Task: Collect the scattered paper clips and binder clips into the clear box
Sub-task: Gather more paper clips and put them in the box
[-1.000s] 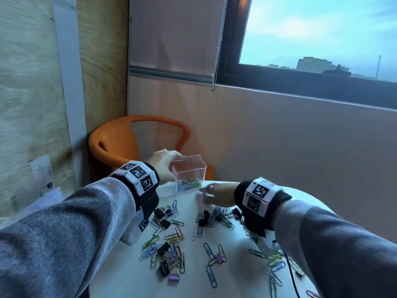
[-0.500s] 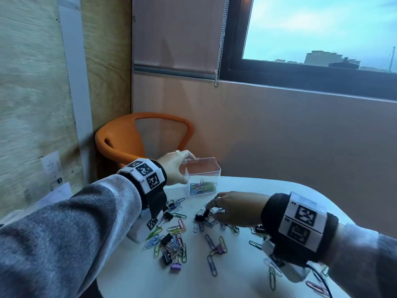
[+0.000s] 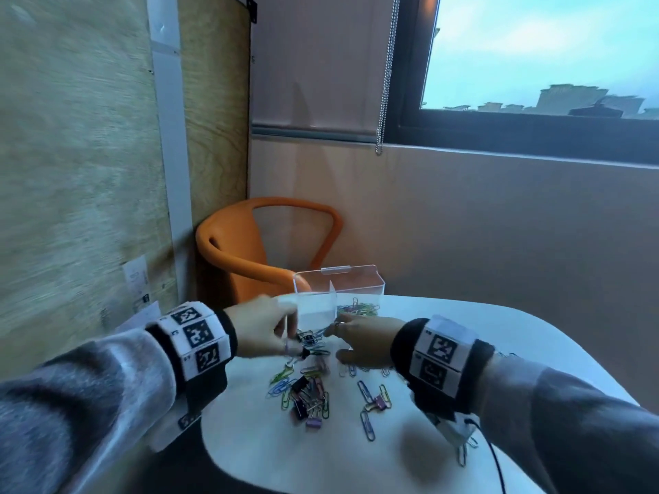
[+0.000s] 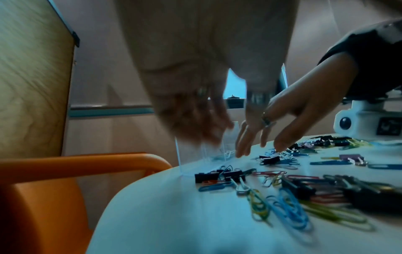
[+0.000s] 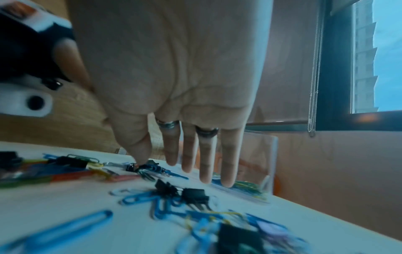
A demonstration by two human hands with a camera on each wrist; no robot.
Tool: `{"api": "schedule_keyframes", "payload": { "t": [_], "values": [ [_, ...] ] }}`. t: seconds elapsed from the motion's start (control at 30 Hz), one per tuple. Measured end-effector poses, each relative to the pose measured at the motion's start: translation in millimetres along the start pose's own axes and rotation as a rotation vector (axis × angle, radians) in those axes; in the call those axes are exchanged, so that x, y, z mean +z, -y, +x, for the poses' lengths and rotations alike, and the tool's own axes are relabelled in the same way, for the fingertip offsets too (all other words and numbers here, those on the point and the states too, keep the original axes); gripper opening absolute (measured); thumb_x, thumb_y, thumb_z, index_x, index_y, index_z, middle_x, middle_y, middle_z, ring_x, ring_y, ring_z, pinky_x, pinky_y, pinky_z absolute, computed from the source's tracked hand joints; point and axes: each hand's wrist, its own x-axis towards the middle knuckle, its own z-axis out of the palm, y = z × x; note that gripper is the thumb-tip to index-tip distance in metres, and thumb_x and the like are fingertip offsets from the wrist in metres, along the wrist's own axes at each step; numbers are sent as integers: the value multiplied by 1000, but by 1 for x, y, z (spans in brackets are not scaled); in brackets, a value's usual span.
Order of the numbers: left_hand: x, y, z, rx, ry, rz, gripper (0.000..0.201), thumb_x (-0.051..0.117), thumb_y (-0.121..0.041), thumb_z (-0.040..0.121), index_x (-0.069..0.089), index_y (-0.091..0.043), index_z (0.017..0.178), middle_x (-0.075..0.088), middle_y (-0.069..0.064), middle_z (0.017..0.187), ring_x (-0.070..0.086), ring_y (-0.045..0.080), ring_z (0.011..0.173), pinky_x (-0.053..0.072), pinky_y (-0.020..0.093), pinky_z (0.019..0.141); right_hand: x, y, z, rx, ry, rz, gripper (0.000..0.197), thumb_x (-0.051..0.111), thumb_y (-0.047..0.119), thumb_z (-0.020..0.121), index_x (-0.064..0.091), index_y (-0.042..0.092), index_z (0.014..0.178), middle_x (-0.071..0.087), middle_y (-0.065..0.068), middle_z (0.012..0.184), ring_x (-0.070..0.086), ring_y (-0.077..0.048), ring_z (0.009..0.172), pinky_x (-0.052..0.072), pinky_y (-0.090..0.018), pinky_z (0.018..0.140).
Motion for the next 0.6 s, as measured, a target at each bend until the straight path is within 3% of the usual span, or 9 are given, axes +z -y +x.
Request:
{"api": "schedule_keyframes", "payload": {
  "t": [0.1,0.17,0.23,0.4,0.53,0.6],
  "values": [
    [9,5,-2,-200,311,-18,65,80,-41,66,47,-20,118,52,-5,104,54,8,69,49,20,59,-2,11,18,15,56,-29,64,46,40,95,24,12,148,30,-9,151,43,-28,131,39,-42,107],
    [13,6,0,-202,368,21,79,84,-42,59,43,-23,124,52,-4,114,59,13,89,55,26,76,-1,16,25,33,118,-51,70,49,47,91,27,9,146,31,-10,149,41,-28,132,38,-41,108],
    [15,4,3,-185,362,34,83,86,-39,57,43,-24,126,52,-2,120,58,16,102,52,30,89,1,18,29,53,132,-32,72,55,49,87,34,8,143,35,-10,146,44,-28,128,39,-42,107],
    [17,1,4,-169,270,-115,76,87,-22,60,49,-21,126,60,-1,118,55,11,86,47,19,74,1,14,26,64,39,73,65,66,37,83,42,10,137,46,-9,138,47,-25,124,41,-37,104],
    [18,0,5,-182,243,-182,66,86,-11,60,56,-16,119,69,1,107,58,9,74,46,13,60,0,16,26,101,53,94,66,70,43,77,52,4,128,56,-11,126,55,-26,113,46,-36,98],
    [19,-1,6,-192,243,-218,61,85,-8,62,56,-16,115,72,1,97,59,8,72,45,13,58,0,17,28,105,52,79,55,71,39,77,62,3,117,62,-12,120,59,-24,106,50,-33,91]
  ]
}}
